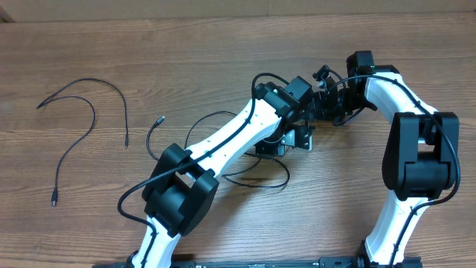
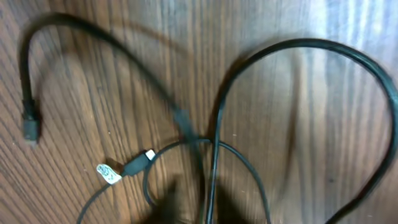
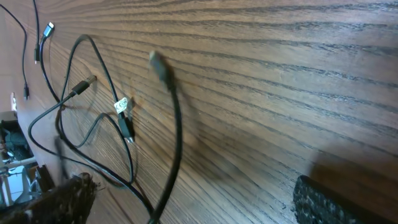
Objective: Untangle cables
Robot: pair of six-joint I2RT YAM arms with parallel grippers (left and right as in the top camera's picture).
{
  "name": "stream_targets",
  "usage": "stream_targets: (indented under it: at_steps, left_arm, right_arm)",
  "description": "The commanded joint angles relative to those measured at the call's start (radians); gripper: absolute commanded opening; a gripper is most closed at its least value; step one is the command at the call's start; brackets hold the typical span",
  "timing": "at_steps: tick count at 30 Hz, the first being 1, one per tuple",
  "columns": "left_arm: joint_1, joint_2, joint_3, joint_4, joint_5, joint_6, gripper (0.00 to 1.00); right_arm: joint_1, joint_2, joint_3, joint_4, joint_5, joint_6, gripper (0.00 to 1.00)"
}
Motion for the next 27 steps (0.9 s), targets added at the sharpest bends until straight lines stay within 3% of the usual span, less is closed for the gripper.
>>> stream_targets:
  at_steps: [1,7,14,17,22,27]
  left_arm:
    - [0.009,0.007,0.018,0.021,-0.014,0.015,0.44]
    - [0.004,-0.016,0.029,0.025,-0.031,-0.031,0.44]
    - [0.015,-0.053,0.038,-0.134,-0.031,-0.050,0.54]
    - [0.027,-0.050,0.024,-0.179,-0.026,-0.111,0.59]
    - [0.039,-0.050,-0.002,-0.177,0.021,-0.163,0.66]
    - [0.048,-0.050,-0.063,-0.130,0.018,-0.161,0.66]
  right_arm:
    - [0.005,0.013,-0.003,0.003,-0.005,-0.011,1.00]
    - [0.005,0.013,-0.003,0.003,-0.005,-0.011,1.00]
    - [0.005,0.013,-0.003,0.003,-0.005,-0.011,1.00]
    - [0.005,0.013,-0.003,0.003,-0.005,-0.011,1.00]
    - [0.005,0.013,-0.003,0.003,-0.005,-0.011,1.00]
    - [0.005,0.013,-0.003,0.002,-0.005,-0.011,1.00]
